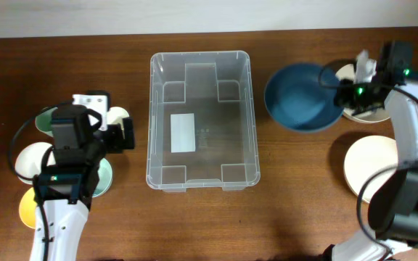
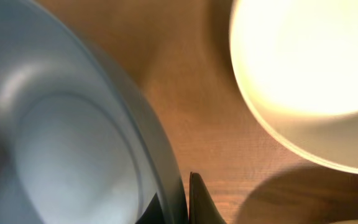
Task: Pack container
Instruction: 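Lift the blue plate and lower it into the clear container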
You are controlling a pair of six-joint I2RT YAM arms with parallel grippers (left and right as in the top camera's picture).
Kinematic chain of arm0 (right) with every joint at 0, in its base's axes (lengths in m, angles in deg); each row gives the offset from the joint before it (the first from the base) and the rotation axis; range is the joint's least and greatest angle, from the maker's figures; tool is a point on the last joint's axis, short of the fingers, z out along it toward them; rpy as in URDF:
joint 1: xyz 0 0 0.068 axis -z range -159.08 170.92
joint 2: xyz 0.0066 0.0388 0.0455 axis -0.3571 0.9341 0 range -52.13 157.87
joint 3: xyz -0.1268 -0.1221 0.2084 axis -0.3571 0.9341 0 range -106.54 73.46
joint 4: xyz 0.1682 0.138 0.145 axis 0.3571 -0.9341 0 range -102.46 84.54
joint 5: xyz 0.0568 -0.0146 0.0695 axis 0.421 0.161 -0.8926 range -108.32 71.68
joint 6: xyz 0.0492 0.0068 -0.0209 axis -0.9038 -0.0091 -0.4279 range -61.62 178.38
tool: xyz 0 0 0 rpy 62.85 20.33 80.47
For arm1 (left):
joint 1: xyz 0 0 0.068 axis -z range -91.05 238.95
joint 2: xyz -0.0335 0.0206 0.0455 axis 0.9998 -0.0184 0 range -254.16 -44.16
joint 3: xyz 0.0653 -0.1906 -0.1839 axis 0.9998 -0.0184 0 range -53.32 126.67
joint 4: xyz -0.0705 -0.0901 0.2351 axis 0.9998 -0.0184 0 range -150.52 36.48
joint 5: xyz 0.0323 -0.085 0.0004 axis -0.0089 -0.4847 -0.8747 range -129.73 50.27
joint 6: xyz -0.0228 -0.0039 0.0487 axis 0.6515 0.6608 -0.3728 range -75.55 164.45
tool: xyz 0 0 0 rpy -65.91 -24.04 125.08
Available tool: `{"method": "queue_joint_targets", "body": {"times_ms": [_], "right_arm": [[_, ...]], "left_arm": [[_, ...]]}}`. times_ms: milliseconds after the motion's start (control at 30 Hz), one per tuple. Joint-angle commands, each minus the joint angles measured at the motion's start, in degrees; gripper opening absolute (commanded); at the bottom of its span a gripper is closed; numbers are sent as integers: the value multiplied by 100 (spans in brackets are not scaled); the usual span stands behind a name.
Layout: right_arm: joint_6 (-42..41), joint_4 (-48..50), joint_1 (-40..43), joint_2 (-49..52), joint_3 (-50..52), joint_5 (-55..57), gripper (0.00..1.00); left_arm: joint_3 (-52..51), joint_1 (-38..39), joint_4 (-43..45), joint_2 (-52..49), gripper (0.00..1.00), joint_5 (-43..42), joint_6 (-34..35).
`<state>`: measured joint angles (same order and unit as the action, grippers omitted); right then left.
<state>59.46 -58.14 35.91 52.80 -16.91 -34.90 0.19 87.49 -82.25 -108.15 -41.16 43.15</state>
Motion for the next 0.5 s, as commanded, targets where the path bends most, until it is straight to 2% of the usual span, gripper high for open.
{"method": "queue_joint_targets", "body": {"times_ms": [0,133,233,367,467], "right_arm": [[-192,-376,-468,-529,-931,321,4],[-262,-579,-1121,-664,-1604,396,4],[-262,-540,-1755,-675,-1843,691,4],[-243,-267,-2955,-407,-1838,1600,4],[-243,-83,-3563,42,-1838,1937,4]], "left_arm": [[87,-367,-26,-7,99,289,385],[87,-776,-116,-7,100,422,1025],[87,-949,-133,0,100,424,1110],[109,-960,-144,24,100,422,835],[313,-960,-354,26,100,422,302]]}}
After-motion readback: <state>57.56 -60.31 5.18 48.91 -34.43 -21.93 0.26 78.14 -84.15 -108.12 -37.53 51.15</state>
